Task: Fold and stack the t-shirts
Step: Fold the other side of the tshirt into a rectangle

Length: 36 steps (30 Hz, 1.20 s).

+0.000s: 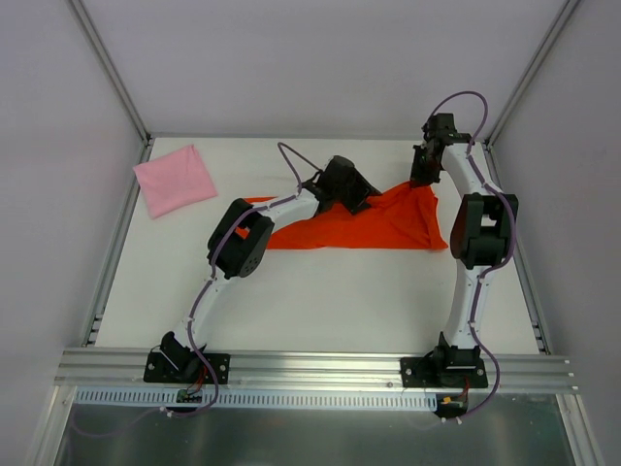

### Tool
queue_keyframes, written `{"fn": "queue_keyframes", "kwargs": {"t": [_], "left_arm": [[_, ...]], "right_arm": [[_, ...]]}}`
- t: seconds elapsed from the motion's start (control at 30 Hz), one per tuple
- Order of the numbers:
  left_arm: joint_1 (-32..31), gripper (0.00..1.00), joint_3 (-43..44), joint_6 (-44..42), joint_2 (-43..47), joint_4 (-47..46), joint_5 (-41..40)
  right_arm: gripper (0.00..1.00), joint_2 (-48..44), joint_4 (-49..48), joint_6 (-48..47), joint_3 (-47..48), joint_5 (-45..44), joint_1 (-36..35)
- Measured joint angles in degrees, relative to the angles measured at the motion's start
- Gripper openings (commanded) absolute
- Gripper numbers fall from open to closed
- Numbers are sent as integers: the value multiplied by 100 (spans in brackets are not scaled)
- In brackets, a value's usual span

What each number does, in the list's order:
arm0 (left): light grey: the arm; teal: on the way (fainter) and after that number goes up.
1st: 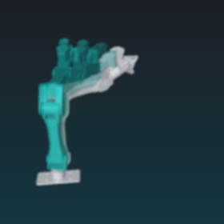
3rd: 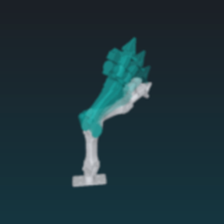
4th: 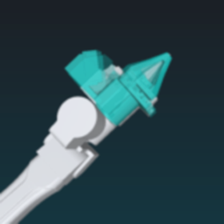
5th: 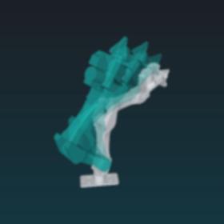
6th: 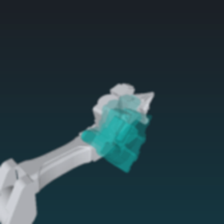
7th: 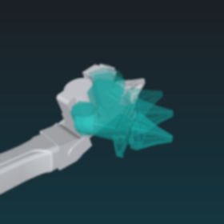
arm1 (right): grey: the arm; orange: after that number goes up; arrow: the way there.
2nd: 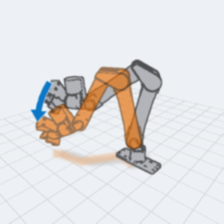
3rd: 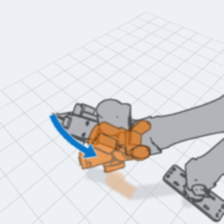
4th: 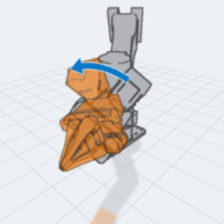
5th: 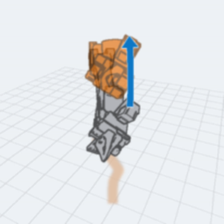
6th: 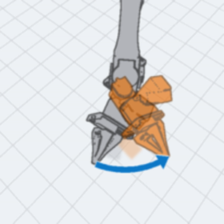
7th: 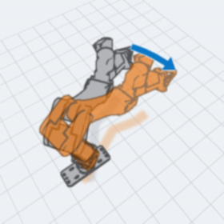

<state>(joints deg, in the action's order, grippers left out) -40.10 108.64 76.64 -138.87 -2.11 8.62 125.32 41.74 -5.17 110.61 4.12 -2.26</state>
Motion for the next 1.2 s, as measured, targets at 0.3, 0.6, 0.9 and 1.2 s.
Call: {"fn": "queue_keyframes", "kwargs": {"t": [0.3, 0.6, 0.9, 1.2], "left_arm": [[0, 48, 201, 184, -286, 0, -181], [-9, 12, 328, 350, -466, 11, -343], [-9, 0, 433, 192, -466, 22, -466], [4, 6, 448, -236, -446, 358, -216]], "right_arm": [[1, 2, 0, 0, 63, 28, 4], [1, 2, 0, 0, 63, 70, 20], [1, 2, 0, 2, 63, 122, 52], [1, 2, -2, 20, 50, 264, 116]]}}
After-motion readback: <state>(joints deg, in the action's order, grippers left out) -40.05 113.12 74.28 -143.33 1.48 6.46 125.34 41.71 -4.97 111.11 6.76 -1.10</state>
